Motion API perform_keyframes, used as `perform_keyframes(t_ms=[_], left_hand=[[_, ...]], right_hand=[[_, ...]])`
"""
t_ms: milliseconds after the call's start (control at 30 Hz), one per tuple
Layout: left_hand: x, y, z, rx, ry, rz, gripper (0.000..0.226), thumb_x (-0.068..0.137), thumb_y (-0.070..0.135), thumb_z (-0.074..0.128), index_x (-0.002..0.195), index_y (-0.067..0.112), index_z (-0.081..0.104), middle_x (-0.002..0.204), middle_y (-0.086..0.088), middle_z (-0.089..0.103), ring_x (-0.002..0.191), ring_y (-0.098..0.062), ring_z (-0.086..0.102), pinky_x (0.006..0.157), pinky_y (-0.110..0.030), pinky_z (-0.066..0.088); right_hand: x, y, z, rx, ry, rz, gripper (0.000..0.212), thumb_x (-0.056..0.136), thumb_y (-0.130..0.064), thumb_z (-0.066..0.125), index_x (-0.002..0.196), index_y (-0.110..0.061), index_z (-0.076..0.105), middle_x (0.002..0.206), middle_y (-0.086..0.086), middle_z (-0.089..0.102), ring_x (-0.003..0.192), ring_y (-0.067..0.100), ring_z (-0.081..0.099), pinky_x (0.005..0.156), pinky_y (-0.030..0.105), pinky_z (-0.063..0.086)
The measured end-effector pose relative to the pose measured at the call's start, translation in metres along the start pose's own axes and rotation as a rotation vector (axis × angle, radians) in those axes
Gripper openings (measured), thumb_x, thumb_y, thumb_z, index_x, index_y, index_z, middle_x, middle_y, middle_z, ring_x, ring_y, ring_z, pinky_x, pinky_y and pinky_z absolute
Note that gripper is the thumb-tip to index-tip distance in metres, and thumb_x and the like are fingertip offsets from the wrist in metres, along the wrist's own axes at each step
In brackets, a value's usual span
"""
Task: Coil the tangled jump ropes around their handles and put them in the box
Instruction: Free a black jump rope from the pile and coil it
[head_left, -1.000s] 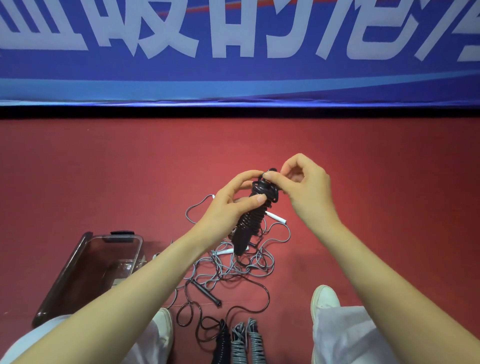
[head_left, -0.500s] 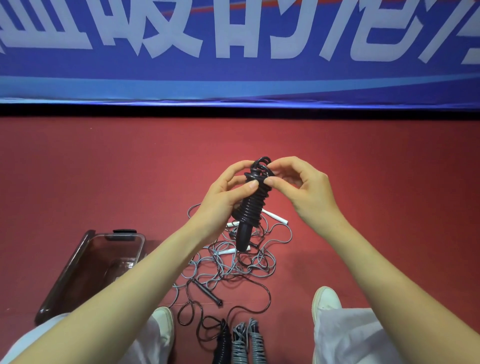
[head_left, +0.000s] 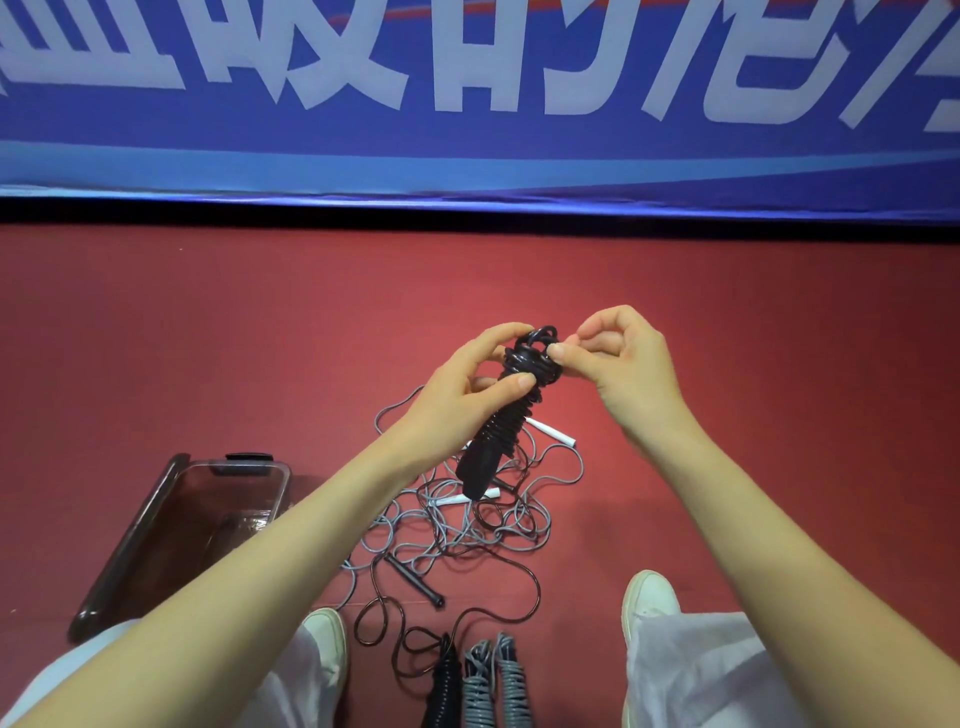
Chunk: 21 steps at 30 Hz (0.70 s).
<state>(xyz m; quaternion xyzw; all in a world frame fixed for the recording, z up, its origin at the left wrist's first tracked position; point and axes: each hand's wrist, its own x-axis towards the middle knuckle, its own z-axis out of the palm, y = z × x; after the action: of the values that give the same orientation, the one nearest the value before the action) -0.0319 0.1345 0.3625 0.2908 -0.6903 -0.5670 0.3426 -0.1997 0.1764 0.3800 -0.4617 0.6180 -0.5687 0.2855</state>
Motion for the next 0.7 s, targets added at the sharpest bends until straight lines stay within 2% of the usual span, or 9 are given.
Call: perform_keyframes(t_ms=[67,133,233,333,400,500,567,633,700], left_hand=[[-0.001,-0.003,0.001,0.031,-0.002,0.007,0.041,0.091,0.013,0.063,0.115,0.044,0.053,0.124,-0.01,0.052,0.09,-0.02,0.067,0.084,-0.028,0.055],[-0.002,-0.003,0.0,0.033,0.001,0.005,0.043,0.092,0.005,0.061,0.116,0.04,0.053,0.126,-0.014,0.05,0.088,-0.014,0.065,0.082,-0.022,0.053],[-0.002,0.001,-0.004,-0.041,0.003,-0.013,0.041,0.092,0.004,0.059,0.125,0.029,0.055,0.121,-0.01,0.055,0.089,-0.013,0.066,0.08,-0.021,0.053],[-0.001,0.002,-0.006,-0.13,0.001,-0.028,0.041,0.092,0.007,0.059,0.128,0.027,0.056,0.114,-0.004,0.06,0.092,-0.016,0.067,0.079,-0.025,0.054],[-0.001,0.0,-0.006,-0.18,-0.014,-0.043,0.041,0.09,0.011,0.063,0.127,0.029,0.058,0.114,-0.003,0.061,0.094,-0.019,0.068,0.078,-0.029,0.054],[-0.001,0.001,-0.004,-0.217,-0.018,-0.032,0.041,0.089,0.01,0.063,0.126,0.027,0.058,0.114,-0.002,0.061,0.093,-0.021,0.068,0.078,-0.032,0.055],[0.001,0.004,-0.004,-0.217,-0.016,-0.022,0.039,0.091,0.007,0.06,0.125,0.025,0.058,0.112,-0.003,0.062,0.091,-0.021,0.068,0.076,-0.029,0.054],[0.002,0.006,-0.005,-0.176,-0.01,-0.022,0.037,0.091,0.008,0.061,0.123,0.027,0.059,0.11,-0.005,0.062,0.091,-0.019,0.068,0.075,-0.026,0.053],[0.001,0.005,-0.004,-0.125,-0.008,-0.031,0.037,0.088,0.014,0.065,0.12,0.032,0.06,0.11,-0.006,0.061,0.091,-0.017,0.067,0.077,-0.027,0.053]], right_hand=[[-0.004,0.0,0.003,-0.23,-0.001,-0.106,0.023,0.077,-0.007,0.076,0.077,-0.021,0.058,0.074,-0.002,0.065,0.068,0.012,0.061,0.068,0.018,0.048],[-0.008,-0.002,0.006,-0.32,-0.014,-0.189,0.017,0.078,-0.007,0.075,0.079,-0.02,0.064,0.075,-0.004,0.067,0.07,0.008,0.06,0.066,0.012,0.046],[-0.007,-0.007,0.003,-0.04,-0.044,-0.11,0.015,0.076,-0.001,0.075,0.078,-0.015,0.07,0.074,-0.005,0.07,0.068,0.002,0.064,0.067,0.01,0.047],[-0.004,-0.01,0.001,0.349,-0.125,0.091,0.011,0.074,0.002,0.073,0.081,-0.007,0.069,0.078,0.003,0.072,0.074,0.011,0.067,0.072,0.02,0.053],[-0.002,-0.008,0.003,0.471,-0.143,0.195,0.017,0.071,-0.003,0.072,0.087,-0.008,0.067,0.082,0.004,0.07,0.072,0.011,0.066,0.07,0.021,0.052],[0.0,-0.004,0.002,0.405,-0.184,0.24,0.033,0.068,-0.018,0.072,0.101,-0.015,0.067,0.086,-0.001,0.068,0.068,0.008,0.057,0.063,0.019,0.044],[0.001,-0.003,0.001,0.391,-0.237,0.217,0.025,0.07,-0.022,0.07,0.094,-0.014,0.069,0.083,0.0,0.069,0.07,0.01,0.056,0.066,0.022,0.043],[0.002,-0.002,0.001,0.398,-0.23,0.194,0.015,0.073,-0.017,0.071,0.085,-0.012,0.065,0.078,0.003,0.067,0.069,0.012,0.057,0.069,0.024,0.046],[0.003,-0.001,0.003,0.369,-0.221,0.157,0.011,0.079,-0.006,0.07,0.082,-0.011,0.061,0.071,0.002,0.063,0.063,0.01,0.058,0.063,0.022,0.048]])
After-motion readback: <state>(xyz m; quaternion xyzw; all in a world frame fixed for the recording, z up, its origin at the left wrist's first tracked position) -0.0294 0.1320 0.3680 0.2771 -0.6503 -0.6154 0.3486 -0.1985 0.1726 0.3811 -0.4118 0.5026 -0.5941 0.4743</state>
